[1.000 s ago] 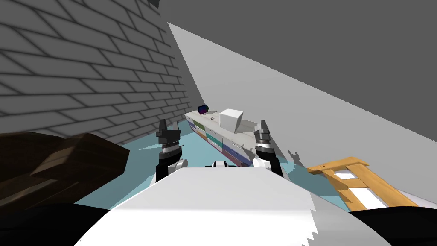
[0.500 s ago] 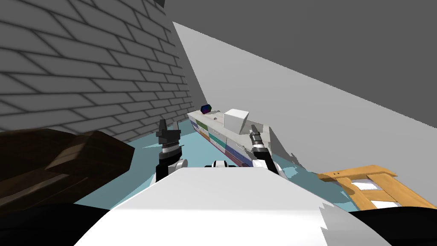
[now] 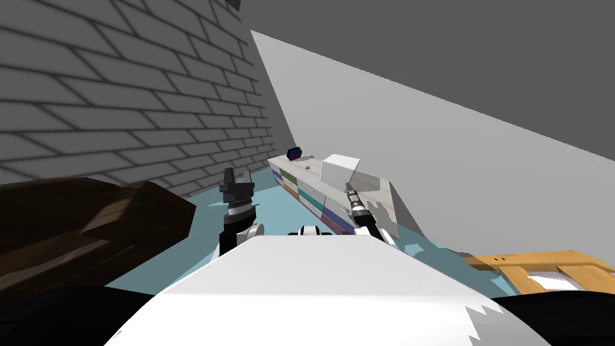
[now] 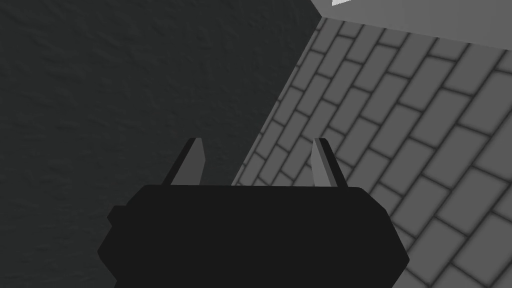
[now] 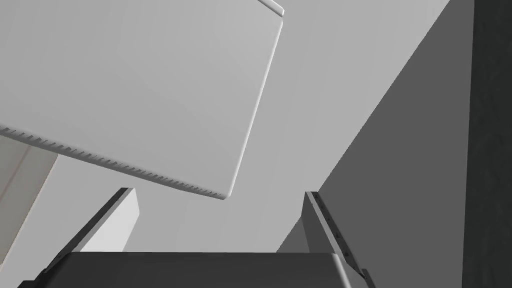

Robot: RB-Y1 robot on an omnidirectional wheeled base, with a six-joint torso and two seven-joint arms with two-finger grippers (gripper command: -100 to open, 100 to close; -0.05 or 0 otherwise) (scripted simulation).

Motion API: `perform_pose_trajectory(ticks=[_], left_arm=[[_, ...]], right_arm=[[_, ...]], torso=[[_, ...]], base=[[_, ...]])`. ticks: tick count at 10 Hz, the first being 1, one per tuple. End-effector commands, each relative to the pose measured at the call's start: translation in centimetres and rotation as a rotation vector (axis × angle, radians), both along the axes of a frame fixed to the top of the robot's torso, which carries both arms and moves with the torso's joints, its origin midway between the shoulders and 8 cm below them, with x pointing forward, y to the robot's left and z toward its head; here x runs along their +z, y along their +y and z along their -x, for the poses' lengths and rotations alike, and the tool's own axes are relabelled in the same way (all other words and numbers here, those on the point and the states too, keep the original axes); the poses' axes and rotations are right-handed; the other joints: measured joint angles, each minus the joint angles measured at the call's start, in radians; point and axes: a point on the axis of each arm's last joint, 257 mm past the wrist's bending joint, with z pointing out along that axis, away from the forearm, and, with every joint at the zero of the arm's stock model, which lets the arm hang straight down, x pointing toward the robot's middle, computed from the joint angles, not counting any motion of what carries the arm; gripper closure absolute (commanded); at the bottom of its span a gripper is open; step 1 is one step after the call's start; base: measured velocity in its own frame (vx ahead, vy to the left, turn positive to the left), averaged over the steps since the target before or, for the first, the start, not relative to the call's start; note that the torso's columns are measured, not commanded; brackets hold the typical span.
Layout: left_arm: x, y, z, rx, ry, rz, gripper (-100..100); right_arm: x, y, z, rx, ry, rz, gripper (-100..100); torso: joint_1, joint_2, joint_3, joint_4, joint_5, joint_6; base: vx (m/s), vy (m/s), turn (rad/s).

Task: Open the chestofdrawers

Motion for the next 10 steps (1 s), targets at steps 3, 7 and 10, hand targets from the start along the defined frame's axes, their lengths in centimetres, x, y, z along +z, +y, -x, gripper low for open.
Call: perform_pose_trajectory(ticks=[3,7,10], left_arm=[[0.0,0.0,0.0,0.0,0.0,0.0,0],[0.0,0.0,0.0,0.0,0.0,0.0,0],[0.0,0.0,0.0,0.0,0.0,0.0,0]], right_arm=[[-7.5,-0.7,-0.8,-0.019,0.211,0.111,-100],[-13.7,-1.7,-0.2,-0.041,0.383,0.215,-100],[-17.7,-3.0,0.9,-0.068,0.506,0.286,-100]], torso=[[0.001,0.002,0.001,0.0,0.0,0.0],[-0.001,0.001,0.001,0.0,0.0,0.0],[0.001,0.001,0.0,0.0,0.0,0.0]], base=[[0.069,0.11,0.068],[0.065,0.098,0.076],[0.079,0.108,0.076]])
